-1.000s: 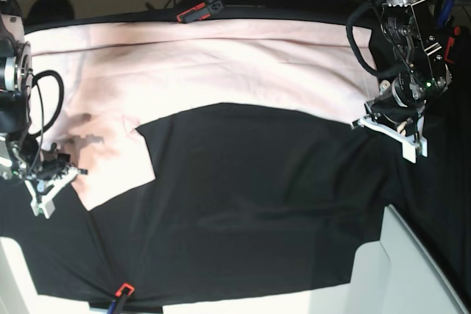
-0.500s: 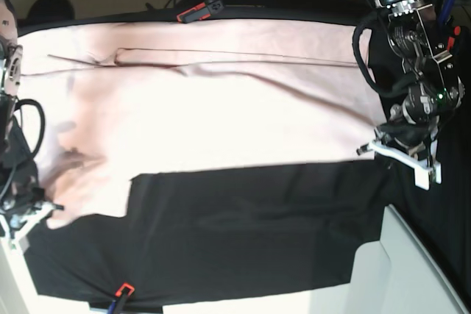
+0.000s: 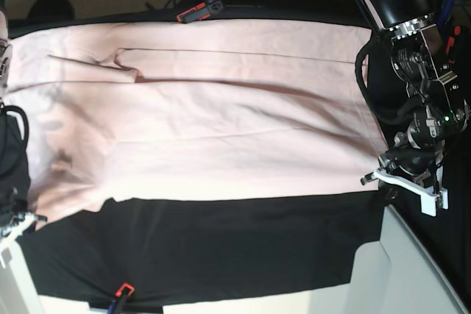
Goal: Fold the T-shirt properly
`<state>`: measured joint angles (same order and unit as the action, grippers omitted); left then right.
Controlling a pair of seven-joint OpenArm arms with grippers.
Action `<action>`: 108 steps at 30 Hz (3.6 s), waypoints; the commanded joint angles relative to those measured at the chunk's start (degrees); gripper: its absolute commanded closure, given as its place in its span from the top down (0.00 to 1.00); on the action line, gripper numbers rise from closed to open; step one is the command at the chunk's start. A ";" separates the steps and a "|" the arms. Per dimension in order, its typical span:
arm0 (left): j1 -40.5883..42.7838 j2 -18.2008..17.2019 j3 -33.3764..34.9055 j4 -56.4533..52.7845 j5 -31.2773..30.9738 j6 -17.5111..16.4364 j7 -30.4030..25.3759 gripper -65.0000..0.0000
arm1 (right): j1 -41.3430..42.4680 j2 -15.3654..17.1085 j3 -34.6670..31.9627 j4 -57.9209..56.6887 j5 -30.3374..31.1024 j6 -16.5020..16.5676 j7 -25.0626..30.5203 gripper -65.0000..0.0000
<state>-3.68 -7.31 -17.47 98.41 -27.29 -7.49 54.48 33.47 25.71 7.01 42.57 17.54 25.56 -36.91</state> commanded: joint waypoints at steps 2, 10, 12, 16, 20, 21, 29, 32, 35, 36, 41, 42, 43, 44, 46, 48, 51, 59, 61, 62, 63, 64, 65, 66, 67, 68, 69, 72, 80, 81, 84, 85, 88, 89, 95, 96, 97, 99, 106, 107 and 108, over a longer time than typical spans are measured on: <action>-1.72 -0.73 -0.15 0.97 -0.36 0.06 -1.34 0.00 | 2.26 1.76 0.34 2.84 0.53 -0.20 1.35 0.00; -3.39 -0.73 -0.15 0.97 -0.36 0.06 -1.51 0.00 | 2.26 3.16 1.83 8.29 0.53 -0.20 -1.03 0.00; -3.83 -0.73 -0.15 0.80 -0.36 0.06 -1.51 0.00 | 2.26 3.16 4.47 9.17 0.44 -0.20 -1.73 0.00; -4.19 -0.73 0.02 0.71 -0.36 0.06 -1.51 0.00 | 2.26 3.87 6.40 9.52 0.35 -0.20 -4.72 0.00; -3.66 -0.73 0.02 1.06 -0.36 0.06 -1.51 0.00 | -0.20 3.87 6.67 11.98 0.35 -0.20 -4.63 0.00; -3.66 -0.82 0.02 1.06 -0.36 0.06 -1.51 0.00 | -0.64 3.78 6.67 13.21 0.44 -0.20 -4.63 0.00; -1.81 -0.82 -0.06 1.15 -0.27 0.06 -1.51 0.00 | -2.13 3.43 6.75 22.18 0.44 -0.29 -5.07 0.00; -1.28 -0.82 -0.06 1.15 -0.27 0.06 -1.51 0.00 | -2.22 3.60 6.75 22.18 0.35 -0.29 -5.07 0.00; -0.76 -1.00 -0.06 1.15 -0.27 0.06 -1.51 0.00 | -3.28 3.69 6.75 22.27 0.35 -0.29 -4.72 0.00; -0.58 -1.00 -0.06 1.15 -0.27 0.06 -1.51 0.00 | -3.36 3.78 6.75 22.27 0.35 -0.29 -4.72 0.00; -0.32 -1.00 -0.06 1.24 -0.18 0.06 -1.60 0.00 | -6.09 3.69 9.04 24.91 0.35 -0.29 -5.07 0.00; -0.23 -1.00 -0.06 1.24 -0.18 0.06 -1.60 0.00 | -6.70 3.52 10.18 25.70 0.35 -0.29 -5.16 0.00; -0.23 -1.00 -0.06 1.24 -0.18 0.06 -1.60 0.00 | -7.76 3.52 10.80 26.40 0.35 -0.29 -5.25 0.00; -0.14 -1.00 -0.06 1.24 -0.18 0.06 -1.60 0.00 | -8.55 3.52 11.06 26.84 0.35 -0.29 -5.51 0.00; 0.65 -1.00 -0.06 1.24 -0.18 0.06 -1.60 0.00 | -9.87 3.60 11.59 27.63 0.35 -0.29 -7.01 0.00; 1.09 -0.91 -0.06 2.03 -0.18 0.06 -1.60 0.00 | -11.19 3.52 11.59 28.60 0.35 -0.29 -8.06 0.00; 2.58 -0.82 0.46 4.49 -0.18 0.06 -1.60 0.00 | -13.74 3.52 11.59 30.62 0.35 -0.29 -8.33 0.00; 8.91 -0.73 0.64 5.81 -0.27 0.06 -1.60 0.00 | -20.95 2.46 13.96 36.86 0.35 -0.29 -12.46 0.00; 10.23 -0.73 0.64 5.81 -0.27 0.06 -1.60 0.00 | -22.70 1.05 17.13 38.97 0.35 -0.29 -13.42 0.00; 11.02 -0.73 0.64 5.81 -0.27 0.06 -1.60 0.00 | -23.50 0.53 18.45 40.20 0.35 -0.29 -14.48 0.00; 11.64 -0.73 0.73 5.81 -0.27 -0.03 -1.60 0.00 | -24.38 0.44 19.41 41.17 0.35 -0.29 -15.53 0.00; 12.08 -0.73 0.73 5.81 -0.27 -0.03 -1.60 0.00 | -25.43 0.00 20.20 42.22 0.35 -0.29 -16.33 0.00; 12.69 -0.64 0.73 5.81 -0.27 -0.03 -1.60 0.00 | -26.48 -0.70 20.91 43.37 0.35 -0.29 -16.59 0.00; 13.05 -0.64 0.73 5.81 -0.27 -0.03 -1.60 0.00 | -27.63 -1.32 21.61 44.69 0.35 -0.29 -16.85 0.00; 13.40 -0.56 0.73 5.81 -0.27 -0.03 -1.60 0.00 | -28.68 -1.58 22.23 45.92 0.35 -0.29 -17.12 0.00; 13.92 -0.29 0.73 5.90 -0.27 -0.03 -1.60 0.00 | -29.91 -2.20 22.75 47.15 0.35 -0.29 -17.12 0.00; 14.36 0.06 0.73 5.90 -0.27 -0.03 -1.60 0.00 | -30.97 -2.81 23.19 48.03 0.35 -0.29 -17.12 0.00; 15.51 0.06 2.84 5.90 -0.27 -0.03 -1.60 0.00 | -33.25 -4.04 23.81 49.08 0.35 -0.29 -17.12 0.00; 18.41 0.06 7.94 5.90 -0.27 -0.03 -1.69 0.00 | -38.09 -5.01 24.60 49.87 0.44 -0.29 -16.85 0.00; 18.58 0.06 7.94 5.81 -0.27 -0.03 -1.69 0.00 | -38.79 -5.28 25.74 50.58 0.44 -0.29 -17.12 0.00; 19.38 -0.03 7.94 5.72 -0.01 -0.03 -1.69 0.00 | -40.38 -6.51 27.85 52.95 0.44 -0.11 -17.12 0.00; 19.55 -0.03 7.94 5.72 0.08 -0.03 -1.69 0.00 | -41.25 -6.59 28.12 53.65 0.44 -0.11 -17.12 0.00; 19.90 -0.21 7.94 5.63 0.17 -0.03 -1.69 0.00 | -43.10 -6.68 28.38 54.62 0.44 -0.11 -17.20 0.00; 19.90 -0.29 7.94 5.55 0.17 -0.03 -1.69 0.00 | -43.54 -6.68 28.38 54.62 0.44 -0.11 -17.20 0.00; 20.25 -2.23 7.94 5.55 0.17 -0.03 -1.69 0.00 | -45.30 -6.68 28.47 54.71 0.44 -0.11 -17.20 0.00; 20.25 -2.67 7.85 5.55 0.17 -0.03 -1.69 0.00 | -45.47 -6.68 28.56 54.71 0.44 -0.11 -17.20 0.00; 20.25 -2.84 7.67 5.55 0.17 -0.03 -1.69 0.00 | -45.56 -6.68 28.56 54.71 0.44 -0.11 -17.20 0.00; 20.08 -3.19 7.41 5.46 0.17 -0.03 -1.69 0.00 | -46.35 -6.68 29.61 55.06 0.61 -0.11 -17.20 0.00; 19.81 -3.63 8.02 1.33 0.17 -0.03 -1.78 0.00 | -46.88 -9.23 34.62 59.81 0.61 0.15 -22.13 0.00; 19.81 -3.55 8.02 0.89 0.17 -0.03 -1.78 0.00 | -47.50 -9.85 34.88 60.42 0.61 0.15 -22.22 0.00; 19.81 -3.55 8.02 0.53 0.17 -0.03 -1.78 0.00 | -48.02 -10.29 34.88 61.30 0.61 0.15 -22.04 0.00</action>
<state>16.62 -10.44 -9.21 98.15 -26.89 -7.49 53.76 -14.52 14.48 41.41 102.74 18.00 25.80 -59.86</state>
